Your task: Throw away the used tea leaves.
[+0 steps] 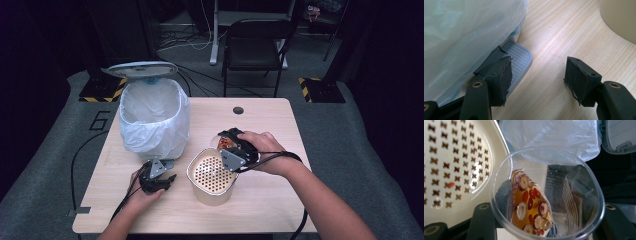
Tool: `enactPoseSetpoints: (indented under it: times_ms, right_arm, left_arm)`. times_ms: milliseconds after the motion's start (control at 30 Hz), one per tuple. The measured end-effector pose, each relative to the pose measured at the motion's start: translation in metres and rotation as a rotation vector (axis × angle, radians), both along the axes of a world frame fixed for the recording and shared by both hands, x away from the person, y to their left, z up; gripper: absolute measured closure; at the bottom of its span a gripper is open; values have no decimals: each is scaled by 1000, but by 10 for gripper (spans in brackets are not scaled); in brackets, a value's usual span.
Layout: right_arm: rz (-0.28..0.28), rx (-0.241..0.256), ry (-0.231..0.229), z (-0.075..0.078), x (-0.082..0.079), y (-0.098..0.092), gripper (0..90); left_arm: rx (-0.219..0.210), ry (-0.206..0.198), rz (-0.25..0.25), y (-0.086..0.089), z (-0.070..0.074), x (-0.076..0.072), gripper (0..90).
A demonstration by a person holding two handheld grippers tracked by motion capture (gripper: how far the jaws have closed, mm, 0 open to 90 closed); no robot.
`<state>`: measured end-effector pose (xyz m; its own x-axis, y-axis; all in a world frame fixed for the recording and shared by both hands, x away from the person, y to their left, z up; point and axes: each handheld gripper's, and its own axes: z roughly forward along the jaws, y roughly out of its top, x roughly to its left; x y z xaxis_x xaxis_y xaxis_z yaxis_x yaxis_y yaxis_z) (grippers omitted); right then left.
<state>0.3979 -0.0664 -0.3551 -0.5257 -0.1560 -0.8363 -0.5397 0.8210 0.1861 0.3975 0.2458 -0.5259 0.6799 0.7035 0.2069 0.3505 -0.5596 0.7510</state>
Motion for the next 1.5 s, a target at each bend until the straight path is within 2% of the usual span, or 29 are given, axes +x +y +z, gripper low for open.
enactPoseSetpoints:
  times_ms: [267,400,433,467,533,567,600,633,667,733,767,800,833,867,933,1000,1067,1167,1300,1400,1433,1500]
  right_arm:
    - [35,-149,-192,-10,-13,11,437]
    - [57,-250,-299,-19,-19,16,446]
    - [66,-279,-338,-18,-21,17,448]
    - [71,-294,-351,-20,-21,18,449]
    - [97,-341,-446,-23,-23,20,454]
    - [82,-332,-463,-24,-25,19,456]
    - [104,-366,-499,-24,-26,21,457]
    - [105,-373,-515,-27,-27,22,458]
    - [113,-375,-534,-29,-29,22,457]
    - [117,-356,-606,-37,-32,22,456]
    - [113,-388,-609,-41,-33,21,455]
    - [144,-428,-652,-41,-33,23,454]
    - [178,-498,-667,-39,-34,24,453]
    - [179,-507,-669,-41,-34,23,453]
    - [181,-442,-661,-47,-33,22,452]
    - [190,-488,-674,-46,-33,22,451]
    - [188,-474,-673,-46,-33,21,449]
    - [194,-488,-684,-45,-33,22,449]
    - [210,-501,-674,-42,-36,23,448]
    - [221,-507,-678,-40,-36,25,448]
    - [197,-464,-670,-42,-36,23,448]
    - [204,-457,-659,-42,-36,24,448]
  left_arm:
    - [0,0,0,0,0,0,384]
    - [14,-8,-1,1,1,0,384]
    - [21,-17,-3,1,1,1,384]
    - [19,-15,-2,1,1,1,384]
    - [18,-13,-4,1,1,1,384]
    - [16,-13,-3,1,1,1,384]
    - [4,-15,3,0,0,0,384]
    - [10,-13,0,0,1,1,384]
    - [18,-10,-6,1,1,1,384]
    - [8,-10,0,0,1,0,383]
    - [8,-14,0,0,0,0,384]
    - [7,-11,3,0,0,0,384]
    - [-2,-5,4,0,0,0,384]
    - [-6,-2,5,0,0,0,384]
    - [-6,-4,3,0,0,0,384]
    - [-7,-4,3,0,0,0,384]
    - [-6,-4,3,0,0,0,384]
    - [-7,-4,4,0,0,0,384]
    - [-4,-8,7,0,0,0,384]
    - [10,-17,3,0,1,1,384]
    - [11,-17,1,0,1,1,384]
    - [10,-17,3,0,1,1,384]
